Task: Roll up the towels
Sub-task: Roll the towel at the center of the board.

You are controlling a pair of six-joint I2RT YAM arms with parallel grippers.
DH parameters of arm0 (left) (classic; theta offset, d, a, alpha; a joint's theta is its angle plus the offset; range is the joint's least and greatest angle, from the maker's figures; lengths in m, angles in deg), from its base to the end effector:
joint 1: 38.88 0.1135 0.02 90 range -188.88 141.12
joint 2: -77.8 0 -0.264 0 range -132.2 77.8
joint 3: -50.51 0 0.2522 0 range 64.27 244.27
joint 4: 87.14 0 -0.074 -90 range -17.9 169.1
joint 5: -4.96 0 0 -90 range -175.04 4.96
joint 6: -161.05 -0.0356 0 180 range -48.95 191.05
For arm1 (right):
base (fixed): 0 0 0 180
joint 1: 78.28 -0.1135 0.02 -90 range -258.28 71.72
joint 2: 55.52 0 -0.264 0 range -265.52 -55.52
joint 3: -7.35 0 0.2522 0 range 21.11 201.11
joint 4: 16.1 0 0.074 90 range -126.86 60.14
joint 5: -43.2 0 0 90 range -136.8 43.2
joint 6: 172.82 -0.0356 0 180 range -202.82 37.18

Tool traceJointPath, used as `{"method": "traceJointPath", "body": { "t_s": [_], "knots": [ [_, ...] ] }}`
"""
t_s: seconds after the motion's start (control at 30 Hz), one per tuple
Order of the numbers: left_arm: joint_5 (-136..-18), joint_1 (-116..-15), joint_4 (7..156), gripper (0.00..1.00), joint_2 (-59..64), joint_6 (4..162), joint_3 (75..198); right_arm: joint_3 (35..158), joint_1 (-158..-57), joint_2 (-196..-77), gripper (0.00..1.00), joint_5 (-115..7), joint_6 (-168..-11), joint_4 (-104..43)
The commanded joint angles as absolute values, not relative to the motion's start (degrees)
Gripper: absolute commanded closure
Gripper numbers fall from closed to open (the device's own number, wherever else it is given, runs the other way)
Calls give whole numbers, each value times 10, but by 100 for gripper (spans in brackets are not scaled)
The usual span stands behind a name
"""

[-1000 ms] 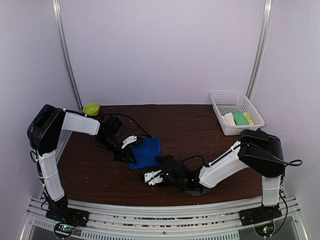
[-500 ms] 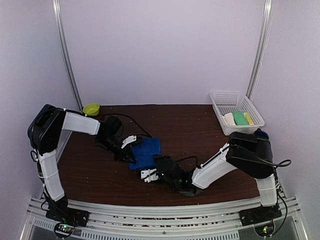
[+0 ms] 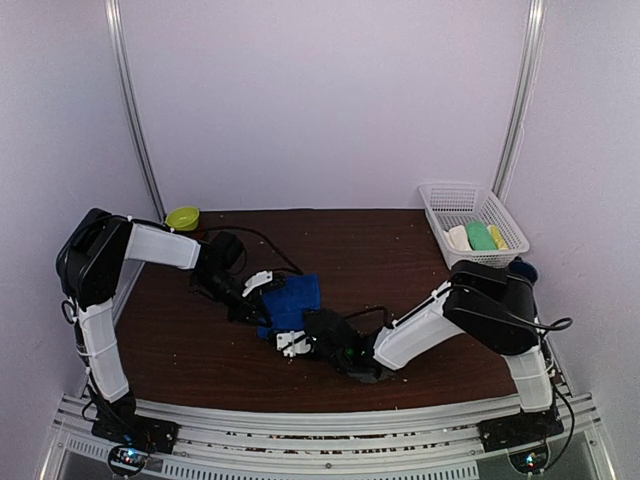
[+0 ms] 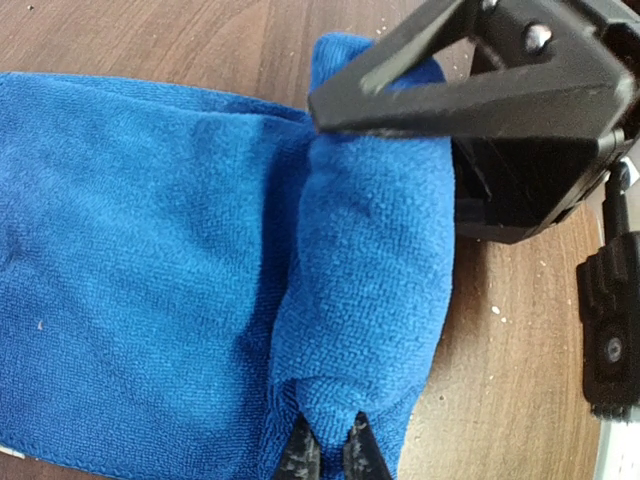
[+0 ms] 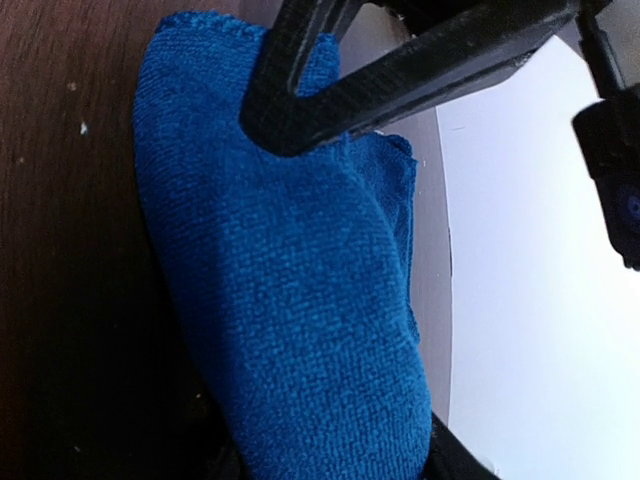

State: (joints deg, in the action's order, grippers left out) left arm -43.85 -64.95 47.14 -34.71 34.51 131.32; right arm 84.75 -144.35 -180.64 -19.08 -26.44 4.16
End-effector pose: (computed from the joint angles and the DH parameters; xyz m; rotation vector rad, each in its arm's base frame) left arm 0.3109 -0.1782 0.1265 1.4969 2.2465 -0.9822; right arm 0.1917 0.3910 0.0942 -1.6008 1.2193 -0.3872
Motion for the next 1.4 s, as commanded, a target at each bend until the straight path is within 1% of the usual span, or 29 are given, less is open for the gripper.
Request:
{"method": "traceJointPath", "body": {
  "t_s": [0.0,0.03,0.2,0.3,0.33,0.37,0.43,0.47,0.5,0.57,0.63,0.77,0.9,1.07,1.17,1.3,1.37],
  "knots": [
    [-521,-635,415,100,-384,336,1298,874,-1438,-1825,61,-225,-292,-62],
    [-521,-636,415,100,-384,336,1299,878,-1438,-1823,65,-232,-297,-73],
    [-521,-631,413,99,-377,336,1301,897,-1435,-1813,75,-267,-325,-131],
    [-521,-628,413,86,-362,333,1300,910,-1430,-1801,83,-308,-352,-176],
    [-522,-627,413,79,-356,331,1300,915,-1428,-1798,85,-322,-362,-193],
    [-522,-626,414,70,-347,330,1298,922,-1426,-1795,87,-340,-371,-211],
    [-531,-624,424,56,-325,331,1291,936,-1423,-1790,90,-369,-390,-250],
    [-534,-622,429,47,-313,330,1287,942,-1423,-1787,91,-386,-400,-275],
    [-537,-620,436,42,-302,330,1282,952,-1422,-1785,91,-402,-416,-295],
    [-545,-616,446,33,-278,330,1271,967,-1419,-1782,94,-432,-432,-334],
    [-547,-607,462,26,-252,330,1258,985,-1418,-1782,95,-461,-446,-375],
    [-556,-595,515,17,-184,327,1213,1016,-1417,-1789,95,-516,-466,-446],
    [-561,-594,587,14,-107,309,1137,1062,-1411,-1809,94,-576,-486,-515],
    [-593,-593,710,14,-14,269,1022,1169,-1407,-1864,94,-643,-515,-650],
    [-597,-593,774,15,42,229,950,1213,-1406,-1887,91,-680,-529,-706],
    [-580,-593,813,15,121,189,879,1268,-1403,-1917,88,-722,-537,-773],
    [-566,-593,802,15,154,170,860,1290,-1400,-1932,87,-735,-547,-795]
  ]
}}
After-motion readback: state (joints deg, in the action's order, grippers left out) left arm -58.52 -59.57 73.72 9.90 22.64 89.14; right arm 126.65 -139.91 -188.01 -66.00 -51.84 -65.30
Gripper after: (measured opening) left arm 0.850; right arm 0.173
